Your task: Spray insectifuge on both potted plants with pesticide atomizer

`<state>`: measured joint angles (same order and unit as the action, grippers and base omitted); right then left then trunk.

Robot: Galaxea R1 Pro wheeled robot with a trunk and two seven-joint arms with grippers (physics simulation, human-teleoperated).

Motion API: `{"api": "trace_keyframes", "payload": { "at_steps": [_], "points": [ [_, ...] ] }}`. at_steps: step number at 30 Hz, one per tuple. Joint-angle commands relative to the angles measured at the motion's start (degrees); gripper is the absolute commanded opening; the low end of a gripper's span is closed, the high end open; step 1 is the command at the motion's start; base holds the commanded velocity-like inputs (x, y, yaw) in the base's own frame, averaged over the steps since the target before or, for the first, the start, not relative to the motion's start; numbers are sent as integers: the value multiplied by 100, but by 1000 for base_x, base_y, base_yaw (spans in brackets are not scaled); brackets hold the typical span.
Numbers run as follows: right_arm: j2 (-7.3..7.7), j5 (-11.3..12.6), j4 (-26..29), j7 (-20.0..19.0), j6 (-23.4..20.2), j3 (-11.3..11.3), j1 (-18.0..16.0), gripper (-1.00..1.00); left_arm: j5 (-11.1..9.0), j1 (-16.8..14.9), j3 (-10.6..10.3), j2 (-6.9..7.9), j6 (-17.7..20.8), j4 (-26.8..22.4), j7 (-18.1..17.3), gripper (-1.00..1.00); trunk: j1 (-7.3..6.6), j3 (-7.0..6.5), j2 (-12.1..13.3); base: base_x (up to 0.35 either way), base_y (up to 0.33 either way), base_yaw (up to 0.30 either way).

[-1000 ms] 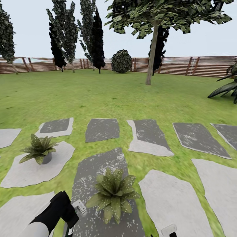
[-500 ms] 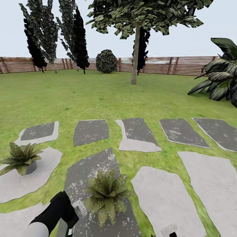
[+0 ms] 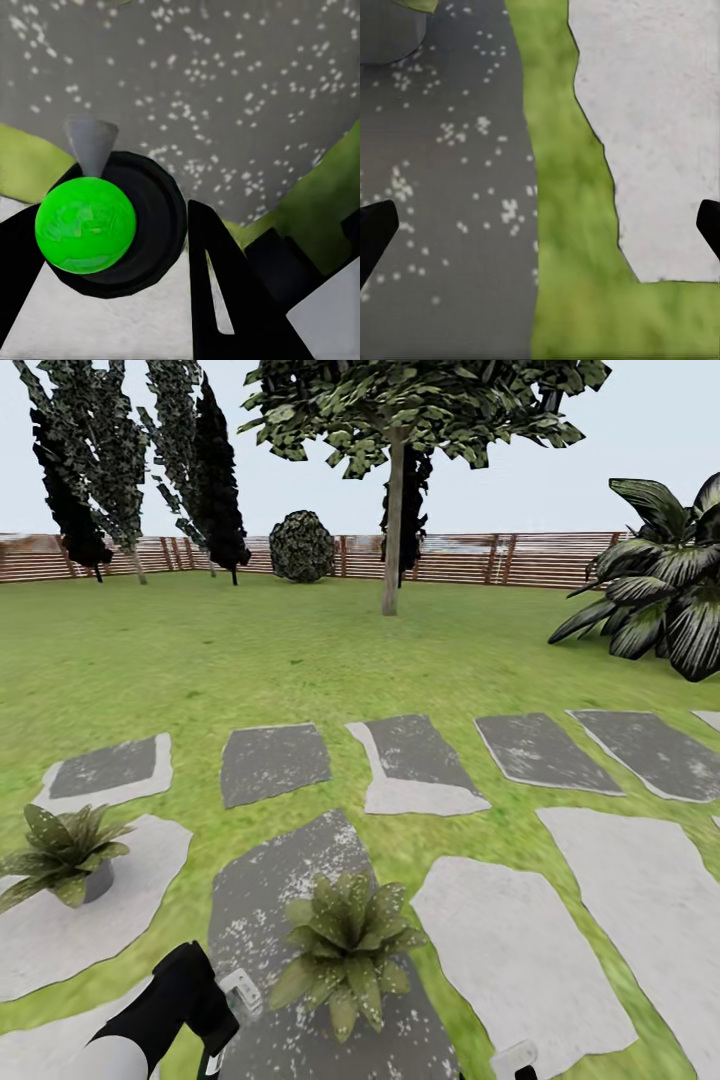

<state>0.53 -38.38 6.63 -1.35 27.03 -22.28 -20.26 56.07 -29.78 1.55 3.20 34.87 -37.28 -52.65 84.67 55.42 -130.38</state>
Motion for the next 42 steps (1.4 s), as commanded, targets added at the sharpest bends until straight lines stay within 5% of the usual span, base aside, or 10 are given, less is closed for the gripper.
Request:
{"api": "trace_keyframes", "payload": {
  "at_steps": [1, 11, 15, 18, 22, 24, 30, 34, 42],
  "points": [
    [0, -38, -4, -14, 22, -47, -4, 100, 37, 1, 14, -3, 22, -5, -41, -100, -3, 5, -2, -171, 281, -1],
    [9, -38, -4, -14, 22, -49, -4, 100, 21, 6, 15, -14, 44, 1, -35, -100, -3, 5, -2, -103, 146, 0],
    [9, -38, -4, -14, 22, -47, -4, 100, 72, -21, -8, -438, 123, -1, -43, -100, -3, 5, -2, -2, 2, 0],
    [9, -38, -4, -14, 22, -49, -4, 100, 396, -56, -21, -671, 170, 11, -61, -100, -3, 5, -2, 0, 0, -50],
    [9, -38, -4, -14, 22, -49, -4, 100, 877, -59, -28, -632, 640, 5, -69, -100, -3, 5, -2, 0, 0, -248],
    [9, -38, -4, -14, 22, -42, -4, 100, 957, -58, -18, -627, 708, 3, -70, -100, -3, 5, -2, 0, 0, -292],
    [9, -38, -4, -14, 22, -40, -4, 100, 925, -63, 51, -588, 803, -6, -68, -100, -3, 5, -2, 0, 7, -76],
    [9, -38, -4, -14, 22, -40, -4, 100, 916, -63, 335, -420, 835, -7, -64, -100, -3, 5, -2, 0, 87, -2],
    [4, -38, -4, -14, 22, -40, -4, 100, 914, -11, 520, -447, 823, 2, -54, -100, -3, 5, -2, 18, 28, 0]
  ]
}}
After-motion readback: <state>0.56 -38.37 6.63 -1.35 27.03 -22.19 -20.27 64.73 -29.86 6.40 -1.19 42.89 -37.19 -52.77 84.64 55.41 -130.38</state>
